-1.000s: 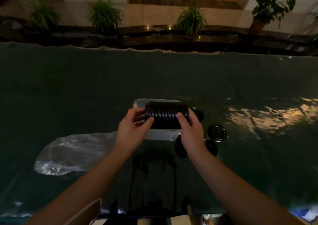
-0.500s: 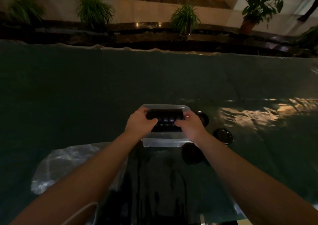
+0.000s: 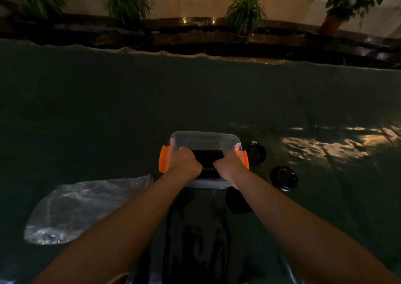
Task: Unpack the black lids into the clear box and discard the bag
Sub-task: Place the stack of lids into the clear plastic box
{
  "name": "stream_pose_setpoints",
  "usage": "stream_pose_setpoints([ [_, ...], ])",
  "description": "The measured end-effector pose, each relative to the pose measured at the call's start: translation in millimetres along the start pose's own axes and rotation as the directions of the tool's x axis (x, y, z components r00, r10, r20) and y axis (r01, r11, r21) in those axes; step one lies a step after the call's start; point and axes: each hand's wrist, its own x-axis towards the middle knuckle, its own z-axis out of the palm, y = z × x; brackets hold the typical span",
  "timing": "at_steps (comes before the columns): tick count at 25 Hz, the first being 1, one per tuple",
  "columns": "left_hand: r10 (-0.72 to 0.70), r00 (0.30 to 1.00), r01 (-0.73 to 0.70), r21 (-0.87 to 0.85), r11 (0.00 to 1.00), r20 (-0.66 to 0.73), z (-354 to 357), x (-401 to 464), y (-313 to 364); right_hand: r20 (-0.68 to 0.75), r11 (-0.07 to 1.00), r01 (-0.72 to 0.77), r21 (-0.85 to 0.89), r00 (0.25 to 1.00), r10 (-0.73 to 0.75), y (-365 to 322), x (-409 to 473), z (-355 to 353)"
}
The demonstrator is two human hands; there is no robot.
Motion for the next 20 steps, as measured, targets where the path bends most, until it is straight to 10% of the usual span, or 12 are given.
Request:
stream_pose_setpoints([
  [8,-0.033,0.999,0.033,-0.003,0.999,-0.006,13,2,3,0.054,0.992,-0.090,-0.091,0.994,0.095,-9,10,0],
  [14,0.265,0.956,-0.233,0.220,0.947,-0.127,7,-10,-7,0.113,0.992,-0.126,-0.004,0.986,0.126,-15,6,3],
  [20,0.434,0.900,-0.417,0.369,0.831,0.040,17,-23,-26,0.167,0.993,-0.104,0.052,0.982,0.094,-14,1,3],
])
